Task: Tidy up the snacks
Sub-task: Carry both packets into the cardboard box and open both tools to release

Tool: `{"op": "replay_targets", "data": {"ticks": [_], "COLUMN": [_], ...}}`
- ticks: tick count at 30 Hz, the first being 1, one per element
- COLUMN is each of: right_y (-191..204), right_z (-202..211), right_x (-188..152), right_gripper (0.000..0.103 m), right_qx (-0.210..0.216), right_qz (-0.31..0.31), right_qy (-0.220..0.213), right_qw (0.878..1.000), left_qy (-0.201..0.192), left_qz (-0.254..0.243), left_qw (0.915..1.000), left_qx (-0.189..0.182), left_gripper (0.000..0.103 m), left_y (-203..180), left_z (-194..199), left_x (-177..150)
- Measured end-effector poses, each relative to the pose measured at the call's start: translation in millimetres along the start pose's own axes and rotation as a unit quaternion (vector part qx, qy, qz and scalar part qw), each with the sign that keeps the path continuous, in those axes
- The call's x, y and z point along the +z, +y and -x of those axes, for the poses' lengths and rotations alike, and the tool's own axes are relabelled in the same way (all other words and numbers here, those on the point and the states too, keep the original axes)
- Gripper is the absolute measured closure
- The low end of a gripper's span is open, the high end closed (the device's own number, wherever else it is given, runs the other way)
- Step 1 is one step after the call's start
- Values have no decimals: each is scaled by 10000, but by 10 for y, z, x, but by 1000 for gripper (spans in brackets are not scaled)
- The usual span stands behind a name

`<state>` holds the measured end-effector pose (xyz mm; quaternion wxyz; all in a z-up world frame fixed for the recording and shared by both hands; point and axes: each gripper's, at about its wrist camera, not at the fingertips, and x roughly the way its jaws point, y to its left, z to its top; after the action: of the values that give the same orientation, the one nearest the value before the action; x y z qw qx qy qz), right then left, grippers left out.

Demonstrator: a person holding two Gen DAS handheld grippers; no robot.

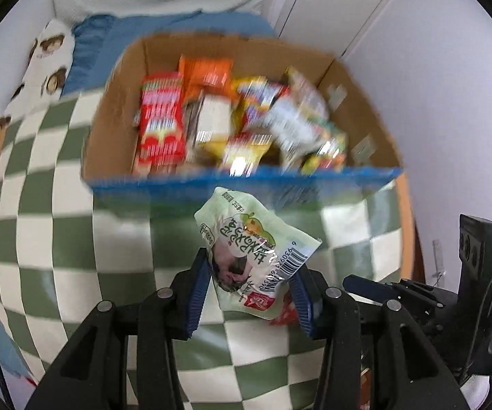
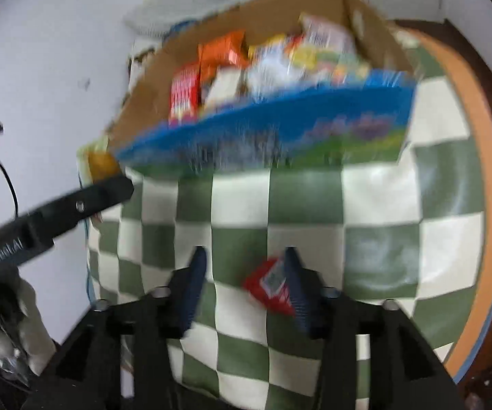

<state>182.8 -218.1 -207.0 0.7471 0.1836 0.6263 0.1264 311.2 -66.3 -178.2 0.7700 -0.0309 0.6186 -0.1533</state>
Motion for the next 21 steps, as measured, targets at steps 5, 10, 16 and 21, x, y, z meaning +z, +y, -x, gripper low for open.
{"op": "replay_targets", "data": {"ticks": [5, 10, 16, 21], "right_y": [-93, -115, 27, 161], "right_z": [-588, -853, -408, 419], "right_x": [-238, -317, -275, 136], "right_gripper": [48, 69, 70, 70], "right_qx": [-216, -582, -335, -8], "right_qz": [-144, 37, 224, 276], "right_qy": [540, 432, -74, -1003], "right_qw": [9982, 9974, 9992, 9946], "left_qy": [612, 953, 551, -100], "left_qz": [328, 670, 610, 316], "left_qw": [9974, 9931, 9966, 9991], "left_qx": [196, 151, -91, -280], "left_gripper": [61, 61, 61, 61], "left_y": [245, 426, 326, 115], "left_z": [-504, -747, -333, 205], "left_x": [-400, -613, -502, -54]}}
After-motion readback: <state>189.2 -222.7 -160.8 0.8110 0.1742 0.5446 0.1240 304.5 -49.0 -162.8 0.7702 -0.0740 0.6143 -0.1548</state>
